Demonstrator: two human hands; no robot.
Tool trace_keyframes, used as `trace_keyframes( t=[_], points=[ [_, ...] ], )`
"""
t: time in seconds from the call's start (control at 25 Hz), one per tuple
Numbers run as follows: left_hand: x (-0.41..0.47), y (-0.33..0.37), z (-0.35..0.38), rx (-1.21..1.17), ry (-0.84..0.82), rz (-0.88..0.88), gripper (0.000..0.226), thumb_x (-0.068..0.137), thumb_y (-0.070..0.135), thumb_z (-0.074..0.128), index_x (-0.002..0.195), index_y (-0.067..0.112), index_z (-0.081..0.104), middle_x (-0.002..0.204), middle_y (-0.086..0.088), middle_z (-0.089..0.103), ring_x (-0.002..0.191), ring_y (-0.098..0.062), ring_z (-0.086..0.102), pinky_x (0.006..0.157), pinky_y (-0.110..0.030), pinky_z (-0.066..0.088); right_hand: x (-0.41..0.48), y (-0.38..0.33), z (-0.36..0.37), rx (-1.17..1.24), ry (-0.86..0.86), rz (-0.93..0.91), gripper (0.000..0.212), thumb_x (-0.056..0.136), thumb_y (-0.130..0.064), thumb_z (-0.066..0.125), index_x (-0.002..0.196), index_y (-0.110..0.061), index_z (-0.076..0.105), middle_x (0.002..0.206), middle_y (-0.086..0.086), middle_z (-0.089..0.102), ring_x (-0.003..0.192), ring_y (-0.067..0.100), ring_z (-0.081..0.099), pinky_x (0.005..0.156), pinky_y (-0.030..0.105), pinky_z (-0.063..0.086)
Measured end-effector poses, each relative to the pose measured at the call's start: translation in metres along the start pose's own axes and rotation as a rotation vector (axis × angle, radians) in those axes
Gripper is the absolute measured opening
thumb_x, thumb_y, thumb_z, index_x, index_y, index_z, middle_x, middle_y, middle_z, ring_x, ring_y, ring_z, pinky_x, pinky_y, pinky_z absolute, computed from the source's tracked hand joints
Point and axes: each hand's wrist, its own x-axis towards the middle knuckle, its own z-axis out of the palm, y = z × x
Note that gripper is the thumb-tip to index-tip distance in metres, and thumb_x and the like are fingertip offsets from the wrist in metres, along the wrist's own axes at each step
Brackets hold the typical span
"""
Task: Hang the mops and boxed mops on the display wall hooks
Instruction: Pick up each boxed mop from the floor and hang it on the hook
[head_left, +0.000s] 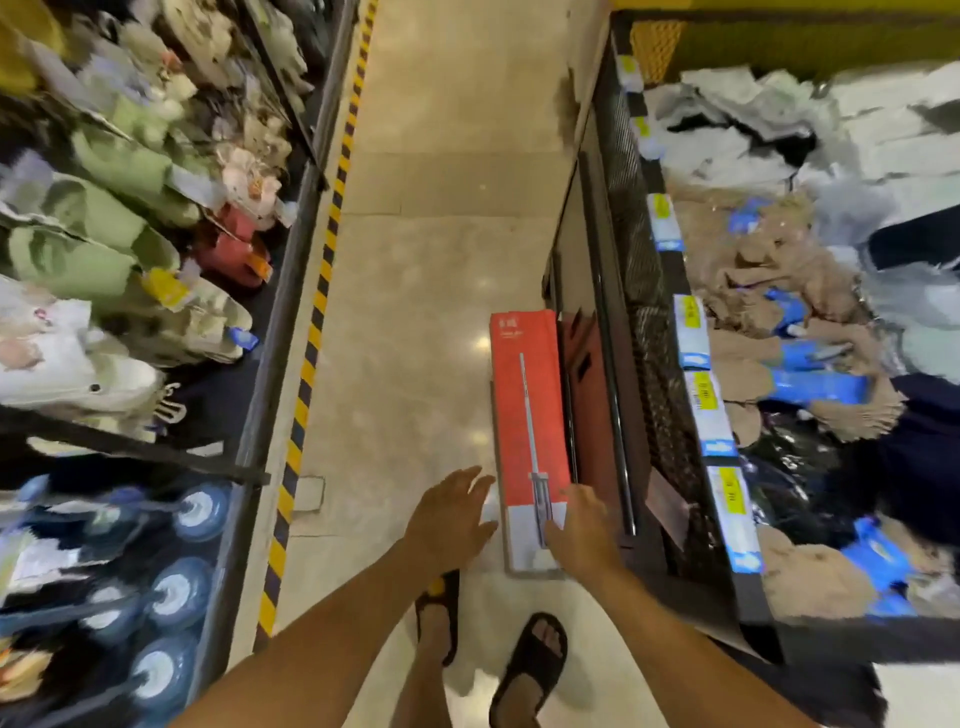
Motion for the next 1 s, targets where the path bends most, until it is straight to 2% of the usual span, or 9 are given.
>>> trace_keyframes(
  t=[0.16, 0.24, 0.36, 0.52, 0.64, 0.72, 0.8, 0.92, 1.0],
  points=[
    [0.093, -0.035, 0.031, -0.028, -0.112, -0.022, 0.07, 0.104, 0.048, 0.053, 0.163, 0.022, 0.025, 0.171, -0.005, 0.026, 0.155, -0.026, 0.03, 0.121, -0.044, 0.034, 0.064, 0.022, 0.042, 0.167, 0.059, 0.159, 0.044, 0.094, -0.022, 0.073, 0.134, -0.015, 0.058, 0.13, 0.008, 0.054, 0.114, 0.025, 0.057, 0.093, 0.031, 0.048],
    [0.138, -0.052, 0.054, -0.168, -0.182, -0.085, 0.071, 0.104, 0.048, 0.055, 0.162, 0.019, 0.027, 0.168, -0.007, 0.033, 0.152, -0.028, 0.036, 0.121, -0.045, 0.038, 0.093, 0.034, 0.066, 0.244, 0.103, 0.254, 0.042, 0.091, -0.026, 0.076, 0.129, -0.016, 0.061, 0.127, 0.009, 0.058, 0.113, 0.027, 0.061, 0.094, 0.038, 0.053],
    [0.196, -0.067, 0.097, -0.46, -0.243, -0.257, 0.075, 0.099, 0.051, 0.064, 0.157, 0.012, 0.036, 0.158, -0.012, 0.048, 0.141, -0.03, 0.051, 0.114, -0.043, 0.045, 0.128, 0.059, 0.102, 0.301, 0.151, 0.369, 0.047, 0.088, -0.019, 0.078, 0.131, -0.009, 0.061, 0.13, 0.017, 0.059, 0.121, 0.039, 0.059, 0.101, 0.047, 0.05],
    [0.257, -0.076, 0.145, -0.624, -0.306, -0.366, 0.091, 0.093, 0.058, 0.07, 0.16, 0.008, 0.033, 0.159, -0.012, 0.047, 0.136, -0.032, 0.057, 0.108, -0.039, 0.05, 0.163, 0.089, 0.127, 0.343, 0.204, 0.461, 0.044, 0.093, -0.026, 0.072, 0.133, -0.016, 0.06, 0.138, 0.011, 0.057, 0.124, 0.033, 0.057, 0.092, 0.035, 0.045],
    [0.294, -0.077, 0.171, -0.766, -0.343, -0.412, 0.075, 0.094, 0.048, 0.074, 0.151, 0.008, 0.047, 0.149, -0.01, 0.058, 0.129, -0.031, 0.062, 0.1, -0.032, 0.051, 0.182, 0.112, 0.14, 0.37, 0.234, 0.485, 0.04, 0.097, -0.027, 0.068, 0.134, -0.013, 0.059, 0.136, 0.012, 0.058, 0.122, 0.033, 0.059, 0.094, 0.038, 0.048],
    [0.31, -0.079, 0.182, -1.0, -0.337, -0.546, 0.067, 0.093, 0.042, 0.077, 0.146, 0.012, 0.051, 0.14, -0.009, 0.065, 0.117, -0.028, 0.066, 0.091, -0.036, 0.057, 0.189, 0.119, 0.147, 0.377, 0.238, 0.519, 0.041, 0.097, -0.025, 0.067, 0.136, -0.011, 0.059, 0.136, 0.015, 0.059, 0.122, 0.036, 0.06, 0.1, 0.041, 0.048],
    [0.317, -0.083, 0.187, -1.154, -0.311, -0.674, 0.074, 0.089, 0.039, 0.081, 0.149, 0.017, 0.044, 0.133, -0.006, 0.066, 0.119, -0.029, 0.064, 0.096, -0.045, 0.052, 0.193, 0.12, 0.153, 0.36, 0.225, 0.546, 0.044, 0.097, -0.026, 0.066, 0.138, -0.011, 0.058, 0.137, 0.014, 0.061, 0.124, 0.036, 0.06, 0.103, 0.041, 0.049],
    [0.318, -0.089, 0.186, -1.235, -0.342, -0.727, 0.1, 0.084, 0.038, 0.087, 0.161, 0.019, 0.026, 0.15, -0.009, 0.056, 0.137, -0.035, 0.053, 0.104, -0.056, 0.044, 0.191, 0.115, 0.157, 0.347, 0.193, 0.547, 0.05, 0.093, -0.028, 0.073, 0.137, -0.012, 0.058, 0.136, 0.012, 0.063, 0.123, 0.035, 0.062, 0.103, 0.048, 0.052],
    [0.319, -0.087, 0.181, -1.28, -0.375, -0.709, 0.107, 0.078, 0.047, 0.089, 0.161, 0.021, 0.027, 0.157, -0.006, 0.05, 0.141, -0.034, 0.05, 0.109, -0.06, 0.041, 0.192, 0.114, 0.153, 0.345, 0.169, 0.543, 0.051, 0.091, -0.026, 0.076, 0.137, -0.013, 0.057, 0.135, 0.012, 0.063, 0.124, 0.035, 0.061, 0.103, 0.05, 0.053]
  ],
)
